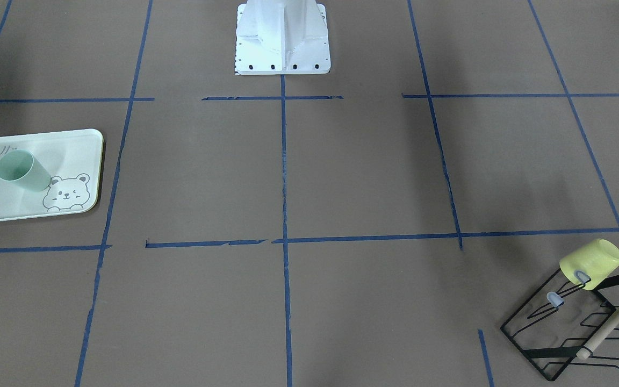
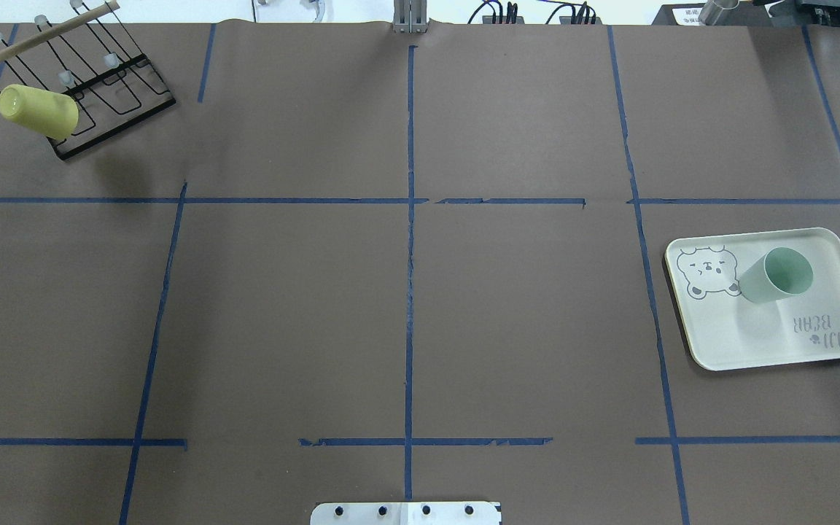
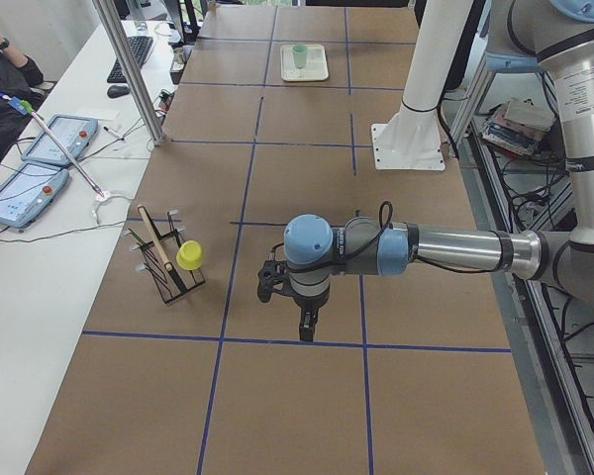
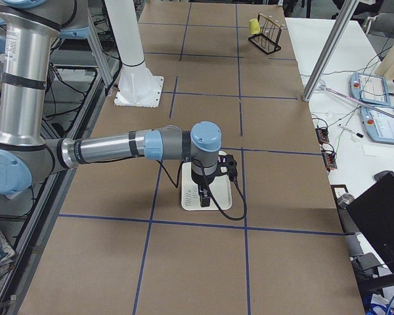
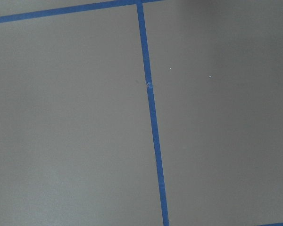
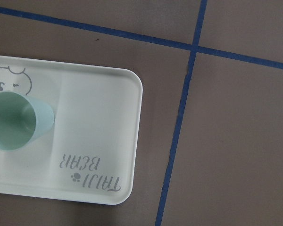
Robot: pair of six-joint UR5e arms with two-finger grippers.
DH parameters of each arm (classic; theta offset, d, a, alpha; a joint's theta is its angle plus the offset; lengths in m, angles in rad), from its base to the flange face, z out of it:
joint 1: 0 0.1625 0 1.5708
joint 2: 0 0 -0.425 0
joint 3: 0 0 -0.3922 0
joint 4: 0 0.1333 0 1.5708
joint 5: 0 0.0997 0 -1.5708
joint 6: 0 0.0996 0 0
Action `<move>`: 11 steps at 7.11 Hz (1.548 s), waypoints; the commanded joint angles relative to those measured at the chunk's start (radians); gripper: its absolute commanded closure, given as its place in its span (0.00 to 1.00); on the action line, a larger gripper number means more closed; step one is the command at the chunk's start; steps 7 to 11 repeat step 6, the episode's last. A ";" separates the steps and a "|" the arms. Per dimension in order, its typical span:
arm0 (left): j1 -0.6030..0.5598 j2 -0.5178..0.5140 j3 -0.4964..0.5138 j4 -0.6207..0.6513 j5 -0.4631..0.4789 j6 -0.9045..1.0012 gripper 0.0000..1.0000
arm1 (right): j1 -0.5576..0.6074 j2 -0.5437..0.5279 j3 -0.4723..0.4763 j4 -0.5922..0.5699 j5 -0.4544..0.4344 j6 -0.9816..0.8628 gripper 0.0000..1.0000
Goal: Left arm grabs green cup and hands to right arm on tray
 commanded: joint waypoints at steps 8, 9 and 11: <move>0.000 -0.001 -0.009 0.004 0.002 0.001 0.00 | -0.003 0.000 0.000 0.000 0.004 -0.001 0.00; 0.000 -0.001 -0.009 0.004 0.002 0.001 0.00 | -0.003 0.000 0.000 0.000 0.004 -0.001 0.00; 0.000 -0.001 -0.009 0.004 0.002 0.001 0.00 | -0.003 0.000 0.000 0.000 0.004 -0.001 0.00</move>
